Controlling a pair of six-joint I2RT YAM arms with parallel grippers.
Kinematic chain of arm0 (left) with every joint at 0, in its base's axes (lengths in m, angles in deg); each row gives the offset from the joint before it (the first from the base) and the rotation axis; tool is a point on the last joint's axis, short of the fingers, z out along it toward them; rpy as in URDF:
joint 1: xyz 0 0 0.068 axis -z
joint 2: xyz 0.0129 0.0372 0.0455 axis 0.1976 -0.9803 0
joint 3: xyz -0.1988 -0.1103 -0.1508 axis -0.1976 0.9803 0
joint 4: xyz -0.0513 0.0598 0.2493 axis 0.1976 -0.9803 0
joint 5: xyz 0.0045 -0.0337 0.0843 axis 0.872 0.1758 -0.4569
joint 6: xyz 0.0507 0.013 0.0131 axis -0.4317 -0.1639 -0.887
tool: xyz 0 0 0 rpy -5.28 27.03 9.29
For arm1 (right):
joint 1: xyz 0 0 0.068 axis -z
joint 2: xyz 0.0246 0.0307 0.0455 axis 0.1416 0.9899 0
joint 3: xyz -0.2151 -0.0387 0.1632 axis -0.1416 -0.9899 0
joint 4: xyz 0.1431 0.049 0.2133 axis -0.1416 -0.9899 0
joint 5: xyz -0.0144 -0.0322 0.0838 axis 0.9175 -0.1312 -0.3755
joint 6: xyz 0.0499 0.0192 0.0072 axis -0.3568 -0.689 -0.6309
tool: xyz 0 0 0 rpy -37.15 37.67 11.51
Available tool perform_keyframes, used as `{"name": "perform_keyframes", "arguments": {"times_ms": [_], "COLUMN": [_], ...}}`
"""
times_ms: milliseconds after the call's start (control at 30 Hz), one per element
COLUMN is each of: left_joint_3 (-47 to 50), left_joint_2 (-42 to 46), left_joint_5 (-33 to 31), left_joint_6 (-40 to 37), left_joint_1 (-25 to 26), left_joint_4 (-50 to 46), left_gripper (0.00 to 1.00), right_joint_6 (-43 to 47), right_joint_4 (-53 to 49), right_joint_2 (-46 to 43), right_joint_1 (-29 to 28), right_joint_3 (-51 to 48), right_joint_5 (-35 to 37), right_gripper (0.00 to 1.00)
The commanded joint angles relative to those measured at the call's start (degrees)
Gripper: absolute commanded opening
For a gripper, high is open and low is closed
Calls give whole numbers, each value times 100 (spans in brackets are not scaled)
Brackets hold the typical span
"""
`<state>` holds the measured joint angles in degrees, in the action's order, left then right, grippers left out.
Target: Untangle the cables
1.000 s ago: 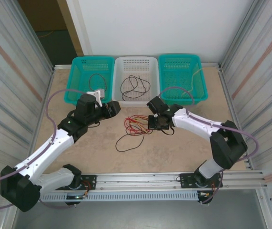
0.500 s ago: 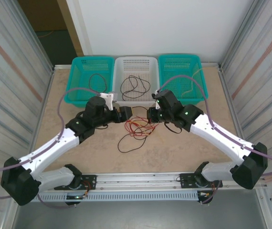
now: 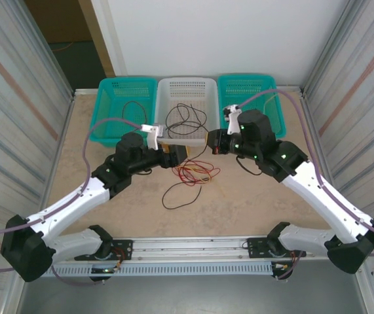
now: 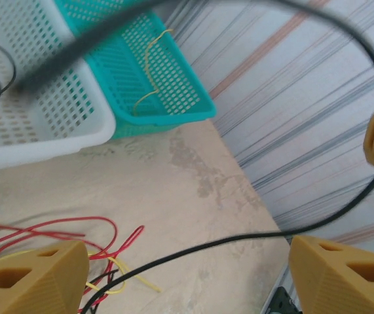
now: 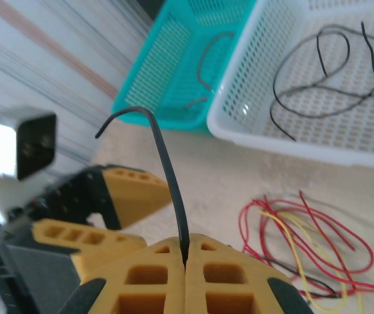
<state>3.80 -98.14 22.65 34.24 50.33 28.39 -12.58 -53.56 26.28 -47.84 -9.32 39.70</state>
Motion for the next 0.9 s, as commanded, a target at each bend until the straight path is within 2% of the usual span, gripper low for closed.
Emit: {"name": "perform_keyframes", "arguments": {"times_ms": [0,267,400,733,867], "left_joint_3": [-71,-537,-801,-998,-1003], "left_joint_2": [52,-228,-438,-724,-766], "left_joint_5": [359,678,852,1057,1059], "left_joint_6": [-241,-775,-956,-1130,-1104], "left_joint_1": [30,79,120,206,246], "left_joint_4": [492,558,484,400,349], "left_gripper": [82,85,81,52,35], "right_joint_6": [-414,-898,-1105,-1681,-1817], "right_joint_4": [575,1124,1371,2047,2141], "right_joint_2": [-186,-215,-173,-221,-266], "right_joint_1": [254,595,689,956,1119], "right_joint_3": [146,145,101,-199,-239], "right_joint_5": [-697,-1355,-1592,-1938,-1989], "right_gripper": [0,0,0,0,0]}}
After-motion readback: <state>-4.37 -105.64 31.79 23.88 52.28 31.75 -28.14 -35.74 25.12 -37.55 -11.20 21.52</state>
